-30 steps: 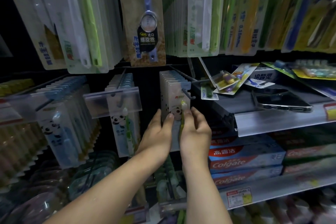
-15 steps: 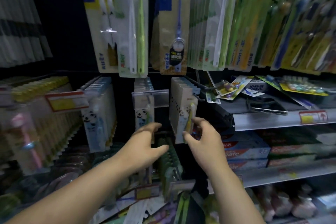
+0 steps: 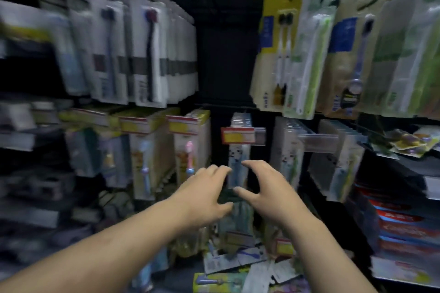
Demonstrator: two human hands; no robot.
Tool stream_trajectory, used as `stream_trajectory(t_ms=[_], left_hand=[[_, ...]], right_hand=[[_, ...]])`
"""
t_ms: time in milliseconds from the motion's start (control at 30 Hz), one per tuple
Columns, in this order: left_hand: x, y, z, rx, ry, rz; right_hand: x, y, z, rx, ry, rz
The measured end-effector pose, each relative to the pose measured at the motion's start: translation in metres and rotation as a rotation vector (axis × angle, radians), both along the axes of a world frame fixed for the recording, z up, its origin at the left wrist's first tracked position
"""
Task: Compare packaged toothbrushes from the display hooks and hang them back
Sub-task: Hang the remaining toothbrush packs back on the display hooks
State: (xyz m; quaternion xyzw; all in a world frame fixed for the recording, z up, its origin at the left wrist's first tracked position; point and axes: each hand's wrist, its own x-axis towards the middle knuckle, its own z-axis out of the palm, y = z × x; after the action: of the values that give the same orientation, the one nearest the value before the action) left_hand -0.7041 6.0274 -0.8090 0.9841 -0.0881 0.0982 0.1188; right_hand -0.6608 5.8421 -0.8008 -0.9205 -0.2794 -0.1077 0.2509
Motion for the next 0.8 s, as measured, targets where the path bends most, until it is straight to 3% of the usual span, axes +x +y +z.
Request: stream_trajectory(t_ms=[267,533,667,800], left_hand=[[-0.042,0.109,0.007,-0.097,-0.060,0.253],[-0.032,0.175,-0.012,-0.613,-0.307,0.572],[-0.018,0.187,-0.031,-0.770,-0.392,0.559],[-0.007,0.204,-0.045,-0.800,-0.508,0.575]], right_hand=[[-0.020,0.114,0.003,0.116,-0.002,0.232],[-0.015,0.197,-0.023,0.414,0.094,0.202],[-0.011,0.225,-0.037,0.532,0.063,0.126],[-0.008,0.253,-0.046,0.668,0.012,0.152]])
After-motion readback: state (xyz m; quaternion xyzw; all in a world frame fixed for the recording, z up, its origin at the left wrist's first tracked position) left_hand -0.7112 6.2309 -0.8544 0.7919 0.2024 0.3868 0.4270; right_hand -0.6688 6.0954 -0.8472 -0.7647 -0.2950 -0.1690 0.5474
